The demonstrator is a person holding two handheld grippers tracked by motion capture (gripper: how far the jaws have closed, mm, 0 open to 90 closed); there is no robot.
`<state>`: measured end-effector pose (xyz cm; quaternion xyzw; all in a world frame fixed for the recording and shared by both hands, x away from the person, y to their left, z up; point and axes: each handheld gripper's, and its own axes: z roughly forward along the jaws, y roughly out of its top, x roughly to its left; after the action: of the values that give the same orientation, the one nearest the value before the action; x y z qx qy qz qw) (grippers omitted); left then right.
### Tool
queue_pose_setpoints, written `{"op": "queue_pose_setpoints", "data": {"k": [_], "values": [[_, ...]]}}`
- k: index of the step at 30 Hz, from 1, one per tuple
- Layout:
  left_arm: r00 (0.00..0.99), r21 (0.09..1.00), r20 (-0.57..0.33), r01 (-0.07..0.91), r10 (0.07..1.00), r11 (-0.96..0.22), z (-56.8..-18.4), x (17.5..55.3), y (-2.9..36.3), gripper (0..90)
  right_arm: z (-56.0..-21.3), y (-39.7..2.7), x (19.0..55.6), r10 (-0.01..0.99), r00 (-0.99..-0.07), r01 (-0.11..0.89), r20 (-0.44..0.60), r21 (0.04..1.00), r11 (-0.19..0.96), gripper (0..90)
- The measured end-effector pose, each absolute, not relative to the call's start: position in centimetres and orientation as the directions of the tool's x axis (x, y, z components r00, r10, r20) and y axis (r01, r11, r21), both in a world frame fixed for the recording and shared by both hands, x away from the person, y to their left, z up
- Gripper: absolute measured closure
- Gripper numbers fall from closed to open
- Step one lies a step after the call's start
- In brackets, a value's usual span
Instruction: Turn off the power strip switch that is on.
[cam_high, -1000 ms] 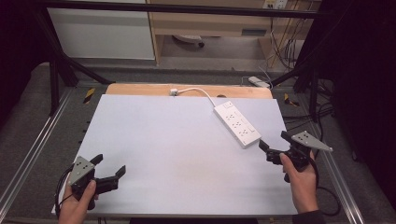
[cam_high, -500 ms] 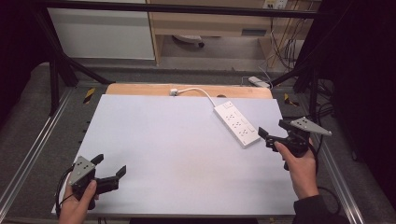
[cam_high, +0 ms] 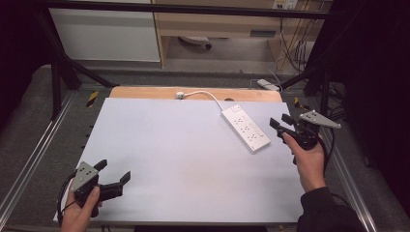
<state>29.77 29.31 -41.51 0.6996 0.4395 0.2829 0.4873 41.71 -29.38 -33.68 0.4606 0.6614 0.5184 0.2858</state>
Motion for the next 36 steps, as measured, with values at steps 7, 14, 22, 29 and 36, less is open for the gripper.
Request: {"op": "queue_pose_setpoints", "data": {"k": [7, 14, 22, 29, 36], "values": [[0.454, 0.931, -0.034, 0.339, 0.890, -0.137, -41.5, 29.8, 29.3, 4.9, -34.0, -29.3, 42.7, 0.913, -0.405, 0.293, 0.057, 0.953, 0.071, 77.5], [0.456, 0.931, -0.038, 0.340, 0.889, -0.134, -41.6, 29.8, 29.3, 4.9, -34.4, -29.5, 43.7, 0.918, -0.392, 0.301, 0.055, 0.951, 0.072, 90.0], [0.455, 0.931, -0.038, 0.340, 0.890, -0.134, -41.5, 29.8, 29.4, 4.9, -34.9, -29.6, 45.0, 0.923, -0.382, 0.319, 0.055, 0.945, 0.076, 90.0], [0.452, 0.932, -0.035, 0.337, 0.892, -0.134, -41.5, 29.8, 29.4, 4.9, -35.0, -29.6, 45.9, 0.928, -0.371, 0.334, 0.047, 0.939, 0.086, 90.0], [0.452, 0.931, -0.042, 0.340, 0.891, -0.129, -41.5, 29.8, 29.3, 5.0, -35.5, -29.1, 46.6, 0.926, -0.375, 0.352, 0.036, 0.930, 0.106, 90.0]]}}
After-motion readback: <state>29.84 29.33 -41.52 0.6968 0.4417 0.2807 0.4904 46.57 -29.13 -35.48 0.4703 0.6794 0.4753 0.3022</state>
